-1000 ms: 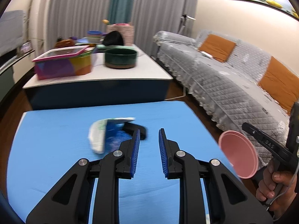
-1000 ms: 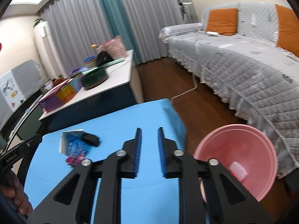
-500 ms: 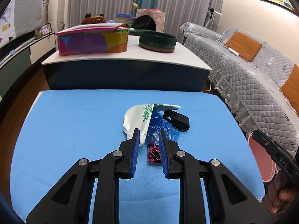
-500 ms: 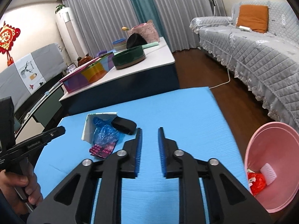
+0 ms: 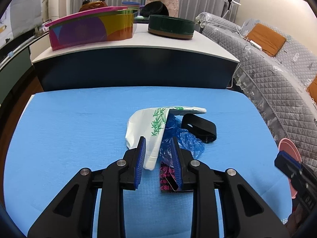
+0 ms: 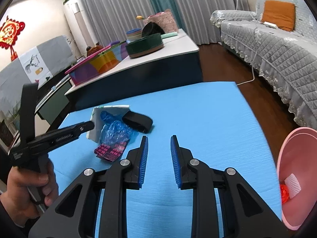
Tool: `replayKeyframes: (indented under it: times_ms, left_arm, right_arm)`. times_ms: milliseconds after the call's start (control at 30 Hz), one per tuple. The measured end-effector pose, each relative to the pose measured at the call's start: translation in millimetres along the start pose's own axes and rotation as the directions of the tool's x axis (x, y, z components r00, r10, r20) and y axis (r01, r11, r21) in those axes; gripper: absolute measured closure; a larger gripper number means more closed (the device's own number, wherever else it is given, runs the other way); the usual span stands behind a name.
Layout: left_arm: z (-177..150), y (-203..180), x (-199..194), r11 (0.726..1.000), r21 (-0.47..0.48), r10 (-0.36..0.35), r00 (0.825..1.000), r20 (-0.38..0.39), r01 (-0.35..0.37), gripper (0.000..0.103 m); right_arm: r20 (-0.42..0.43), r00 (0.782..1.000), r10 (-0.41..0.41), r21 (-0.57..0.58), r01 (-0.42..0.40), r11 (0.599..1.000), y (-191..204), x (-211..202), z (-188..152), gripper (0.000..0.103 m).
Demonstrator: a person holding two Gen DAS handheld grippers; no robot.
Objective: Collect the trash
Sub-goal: 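Grasp the white green-printed bag with the left gripper while the right gripper grasps the blue plastic bag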
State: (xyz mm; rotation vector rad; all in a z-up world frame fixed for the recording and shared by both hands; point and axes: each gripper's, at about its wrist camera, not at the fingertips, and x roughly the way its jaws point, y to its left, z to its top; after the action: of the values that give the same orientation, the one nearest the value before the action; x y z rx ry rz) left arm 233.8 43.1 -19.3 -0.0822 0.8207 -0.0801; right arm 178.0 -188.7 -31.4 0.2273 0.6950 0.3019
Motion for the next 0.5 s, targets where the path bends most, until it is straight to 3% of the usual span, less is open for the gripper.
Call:
replayKeyframes:
  times_ms: [100, 500]
  left_arm:
    - [1.0, 5.7, 4.3, 1.0, -0.015, 0.017, 1.0, -0.024, -0.018, 0.091]
    - [8.5, 41.4, -6.0, 0.99, -0.133, 0.034, 0.999, -0.03, -0.038, 0.095]
  right_arm:
    - [-0.014, 1.0, 0.02, -0.029, -0.02, 0.999, 10.6, 4.8, -2.2, 0.078]
    - [-0.066, 0.995, 0.073, -0.148, -0.082, 0.986, 64.6, 34.1, 0.3, 0.078]
